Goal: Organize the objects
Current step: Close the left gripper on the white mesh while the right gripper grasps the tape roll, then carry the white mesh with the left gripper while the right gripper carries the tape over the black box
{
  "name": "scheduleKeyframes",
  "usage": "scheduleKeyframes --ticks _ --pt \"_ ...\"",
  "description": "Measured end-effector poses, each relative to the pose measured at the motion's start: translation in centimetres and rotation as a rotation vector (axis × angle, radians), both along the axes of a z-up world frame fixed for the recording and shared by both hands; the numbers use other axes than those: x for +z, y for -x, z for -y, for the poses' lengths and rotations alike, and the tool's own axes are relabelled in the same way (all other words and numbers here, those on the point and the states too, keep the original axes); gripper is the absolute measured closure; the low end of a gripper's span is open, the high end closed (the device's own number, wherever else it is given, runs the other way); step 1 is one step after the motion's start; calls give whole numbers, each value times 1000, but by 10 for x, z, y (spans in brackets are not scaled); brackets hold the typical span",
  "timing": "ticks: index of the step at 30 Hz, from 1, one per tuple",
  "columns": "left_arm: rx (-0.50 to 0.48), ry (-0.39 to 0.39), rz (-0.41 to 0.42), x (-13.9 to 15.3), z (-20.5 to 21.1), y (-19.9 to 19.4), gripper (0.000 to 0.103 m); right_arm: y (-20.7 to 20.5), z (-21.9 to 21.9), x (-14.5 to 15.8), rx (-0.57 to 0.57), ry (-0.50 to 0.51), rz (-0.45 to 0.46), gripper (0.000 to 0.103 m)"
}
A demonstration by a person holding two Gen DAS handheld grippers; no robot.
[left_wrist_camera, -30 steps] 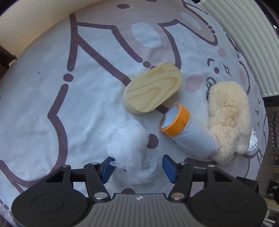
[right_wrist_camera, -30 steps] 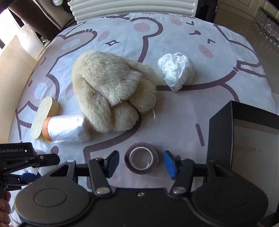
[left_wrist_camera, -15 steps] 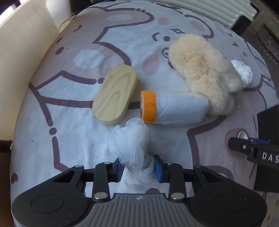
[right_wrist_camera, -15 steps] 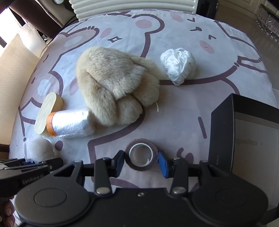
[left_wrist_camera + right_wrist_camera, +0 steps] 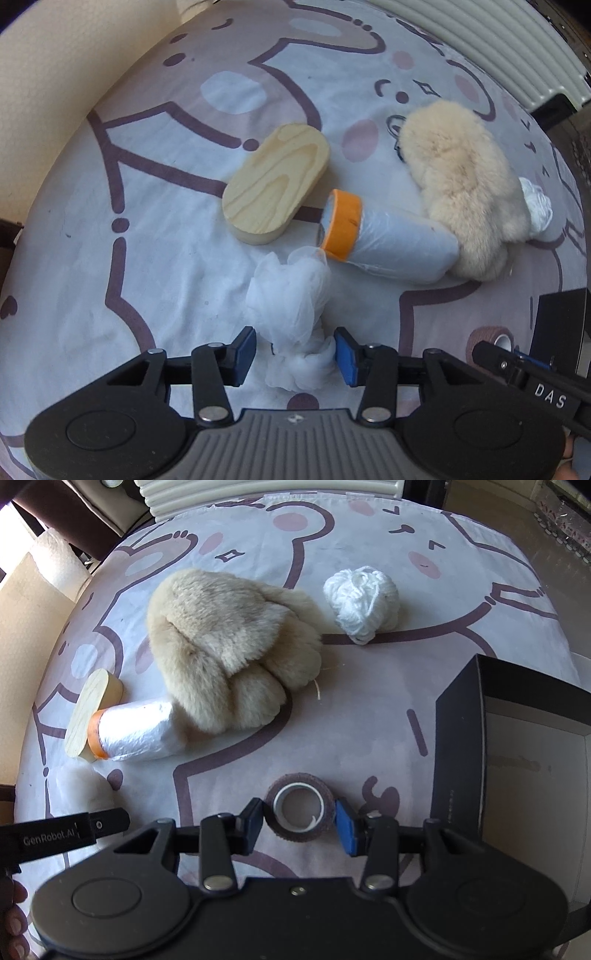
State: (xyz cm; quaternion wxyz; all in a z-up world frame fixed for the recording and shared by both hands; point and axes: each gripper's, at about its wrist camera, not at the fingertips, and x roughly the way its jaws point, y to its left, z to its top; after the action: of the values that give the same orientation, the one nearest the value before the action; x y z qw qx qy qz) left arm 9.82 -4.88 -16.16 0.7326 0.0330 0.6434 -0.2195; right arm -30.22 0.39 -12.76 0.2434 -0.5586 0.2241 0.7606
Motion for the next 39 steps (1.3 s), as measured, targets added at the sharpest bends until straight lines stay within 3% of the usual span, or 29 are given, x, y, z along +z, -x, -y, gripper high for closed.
scheduleKeyframes --ticks 6,8,10,18,32,39 --pt "68 13 -36 -3 -8 -3 54 0 0 -3 0 9 9 59" --pt "61 17 -35 -3 -9 -4 56 0 0 -3 -4 12 10 59" --pt "45 26 -36 -1 -8 -2 71 1 0 -2 -4 12 11 60" --pt "-25 48 8 15 -3 11 72 0 2 4 -10 -1 4 60" --pt "-77 108 153 66 -10 33 72 -21 17 49 -42 -62 -83 60" --pt "-147 99 279 94 -10 53 72 -38 25 76 -70 -114 -128 60"
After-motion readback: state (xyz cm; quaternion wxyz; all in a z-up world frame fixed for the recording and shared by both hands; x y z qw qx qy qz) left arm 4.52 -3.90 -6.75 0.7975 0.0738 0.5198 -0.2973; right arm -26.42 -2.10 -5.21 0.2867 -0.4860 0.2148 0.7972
